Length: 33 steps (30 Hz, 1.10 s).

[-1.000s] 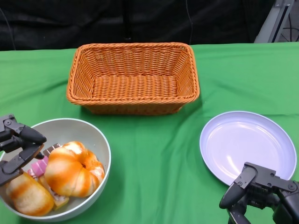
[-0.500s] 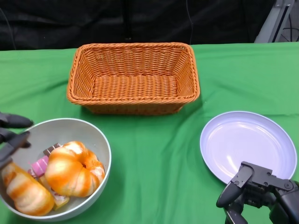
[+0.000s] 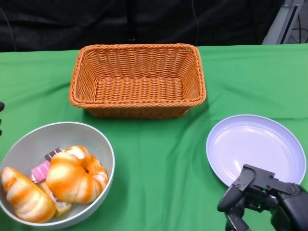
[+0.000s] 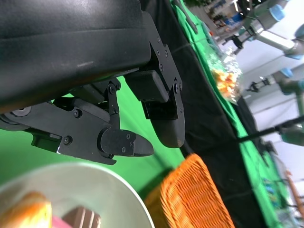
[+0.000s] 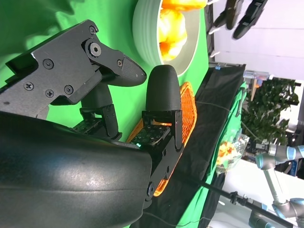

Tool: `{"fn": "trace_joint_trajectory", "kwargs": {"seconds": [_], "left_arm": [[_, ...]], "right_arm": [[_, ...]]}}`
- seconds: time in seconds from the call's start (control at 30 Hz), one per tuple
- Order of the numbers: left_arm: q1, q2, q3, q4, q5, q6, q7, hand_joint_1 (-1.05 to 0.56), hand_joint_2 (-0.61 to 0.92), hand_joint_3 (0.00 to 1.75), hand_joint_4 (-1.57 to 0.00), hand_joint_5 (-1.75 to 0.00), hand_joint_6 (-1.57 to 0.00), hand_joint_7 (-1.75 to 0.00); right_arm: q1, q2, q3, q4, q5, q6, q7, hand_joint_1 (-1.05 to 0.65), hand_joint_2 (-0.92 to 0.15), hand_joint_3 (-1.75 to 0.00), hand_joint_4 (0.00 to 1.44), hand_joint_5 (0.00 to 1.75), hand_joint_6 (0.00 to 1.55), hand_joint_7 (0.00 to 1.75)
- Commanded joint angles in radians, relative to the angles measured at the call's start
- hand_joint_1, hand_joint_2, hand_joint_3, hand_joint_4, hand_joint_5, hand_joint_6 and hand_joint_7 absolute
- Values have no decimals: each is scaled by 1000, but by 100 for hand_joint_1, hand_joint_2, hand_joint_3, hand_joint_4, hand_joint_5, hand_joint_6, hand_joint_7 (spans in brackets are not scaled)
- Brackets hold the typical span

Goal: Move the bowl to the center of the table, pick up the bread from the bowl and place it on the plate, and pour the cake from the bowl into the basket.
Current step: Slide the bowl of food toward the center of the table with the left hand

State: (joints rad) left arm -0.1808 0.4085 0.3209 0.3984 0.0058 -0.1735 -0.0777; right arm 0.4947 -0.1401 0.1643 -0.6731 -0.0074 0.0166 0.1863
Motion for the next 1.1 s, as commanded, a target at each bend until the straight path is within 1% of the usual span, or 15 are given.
{"fn": "trace_joint_trajectory", "kwargs": {"seconds": [0.03, 0.07, 0.13, 0.3, 0.4, 0.47, 0.5, 0.63, 0.73, 0.8, 0.93, 1.1], "left_arm": [[-19, 71, -39, 16, 51, 100, -19, -35, 92, 16, -59, -34, -77, -4], [-21, 80, -46, 14, 56, 123, -27, -37, 92, 17, -53, -27, -72, -1], [-24, 121, -85, 7, 86, 187, -71, -45, 92, 18, -46, -19, -62, 0], [-29, 192, -160, -14, 131, 295, -169, -64, 92, 23, -33, -7, -39, 0], [-35, 221, -189, -23, 134, 346, -231, -71, 92, 27, -25, -2, -29, 0], [-46, 239, -204, -26, 116, 396, -296, -75, 92, 30, -20, -1, -23, 0], [-53, 245, -209, -24, 107, 423, -325, -77, 92, 32, -15, 0, -19, 0], [-82, 256, -216, 0, 64, 506, -427, -80, 92, 38, -3, 0, -6, 0], [-98, 260, -220, 11, 44, 554, -473, -81, 92, 41, 0, 0, -1, 0], [-113, 256, -207, 18, 13, 610, -504, -80, 92, 42, 0, 0, 0, 0], [-150, 244, -170, 32, -69, 765, -536, -78, 92, 39, 0, 0, 0, 0], [-179, 251, -156, 60, -150, 887, -593, -76, 92, 39, 0, 0, 0, 0]], "right_arm": [[-5, 0, 5, 9, -7, 1, -10, -15, -55, -99, 74, 156, 67, 132], [-5, 0, 6, 10, -7, 1, -10, -15, -55, -99, 74, 156, 67, 131], [-9, 2, 11, 10, -6, 7, -10, -14, -55, -99, 74, 157, 67, 131], [-19, 1, 20, 23, -3, 1, -10, -13, -56, -99, 74, 157, 67, 130], [-23, 2, 25, 31, -4, -2, -12, -12, -56, -99, 74, 158, 68, 131], [-24, 2, 29, 33, -8, -3, -15, -12, -56, -98, 74, 158, 68, 131], [-25, 2, 31, 33, -9, -3, -16, -12, -56, -98, 74, 158, 68, 131], [-22, 1, 35, 31, -11, -7, -20, -10, -57, -98, 74, 157, 68, 130], [-21, 0, 35, 31, -11, -8, -21, -10, -57, -98, 74, 157, 68, 130], [-21, 0, 35, 34, -7, -17, -19, -10, -58, -98, 74, 157, 68, 130], [-21, 1, 38, 32, -10, -15, -22, -12, -57, -99, 74, 157, 68, 130], [-26, 1, 37, 32, -10, -9, -24, -13, -57, -98, 74, 158, 68, 130]]}}
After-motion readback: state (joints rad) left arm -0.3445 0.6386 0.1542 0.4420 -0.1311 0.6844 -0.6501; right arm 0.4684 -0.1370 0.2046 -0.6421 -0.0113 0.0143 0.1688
